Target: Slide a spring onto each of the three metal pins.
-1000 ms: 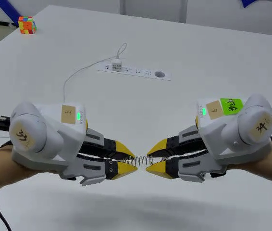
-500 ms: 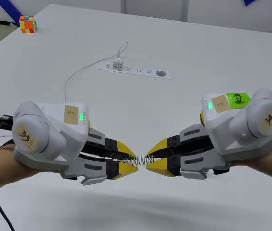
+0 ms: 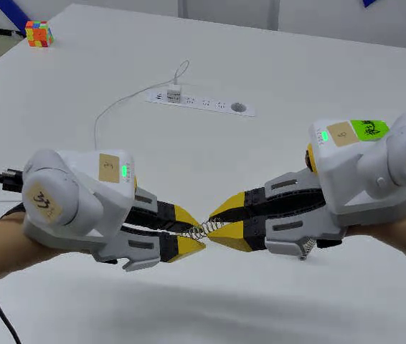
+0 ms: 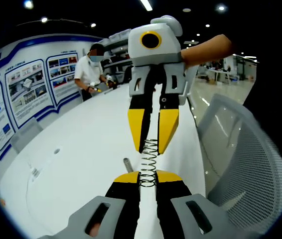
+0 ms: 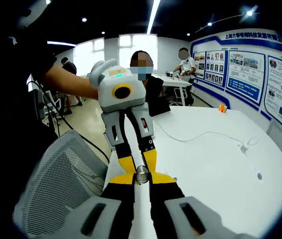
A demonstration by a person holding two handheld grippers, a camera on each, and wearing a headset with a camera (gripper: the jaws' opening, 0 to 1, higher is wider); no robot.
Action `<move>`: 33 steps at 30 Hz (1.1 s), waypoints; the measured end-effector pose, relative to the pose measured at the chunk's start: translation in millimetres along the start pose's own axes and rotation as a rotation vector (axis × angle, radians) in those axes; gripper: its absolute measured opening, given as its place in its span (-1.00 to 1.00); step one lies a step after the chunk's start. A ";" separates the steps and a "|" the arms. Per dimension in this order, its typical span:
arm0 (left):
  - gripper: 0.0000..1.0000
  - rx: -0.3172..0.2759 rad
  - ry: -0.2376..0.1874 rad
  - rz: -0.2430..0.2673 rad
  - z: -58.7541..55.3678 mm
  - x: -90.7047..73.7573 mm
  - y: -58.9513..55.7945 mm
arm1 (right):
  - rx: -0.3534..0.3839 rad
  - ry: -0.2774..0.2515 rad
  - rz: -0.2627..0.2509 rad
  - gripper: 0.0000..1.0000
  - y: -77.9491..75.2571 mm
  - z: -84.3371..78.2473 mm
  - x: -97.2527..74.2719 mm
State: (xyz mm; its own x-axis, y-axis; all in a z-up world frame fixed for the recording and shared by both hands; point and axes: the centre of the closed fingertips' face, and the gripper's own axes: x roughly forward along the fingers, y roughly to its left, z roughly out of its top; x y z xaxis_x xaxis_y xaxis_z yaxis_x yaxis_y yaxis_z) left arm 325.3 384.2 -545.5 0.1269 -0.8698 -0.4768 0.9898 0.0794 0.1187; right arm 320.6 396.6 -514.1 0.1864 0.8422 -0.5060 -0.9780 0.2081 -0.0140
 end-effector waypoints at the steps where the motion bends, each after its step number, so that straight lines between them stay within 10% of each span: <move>1: -0.80 -0.001 -0.001 -0.001 0.1 -0.4 -0.3 | 0.006 -0.008 0.000 -0.78 0.3 1.3 0.1; 33: -0.77 -0.102 -0.067 0.020 5.4 -4.9 0.7 | 0.069 -0.104 -0.030 -0.80 -0.3 29.2 11.2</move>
State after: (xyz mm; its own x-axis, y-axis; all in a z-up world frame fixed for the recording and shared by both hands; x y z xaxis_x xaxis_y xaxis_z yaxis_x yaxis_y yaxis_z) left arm 325.0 385.9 -538.4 0.1453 -0.8979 -0.4155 0.9890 0.1432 0.0365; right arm 325.7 420.5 -494.6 0.2274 0.8814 -0.4141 -0.9638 0.2645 0.0338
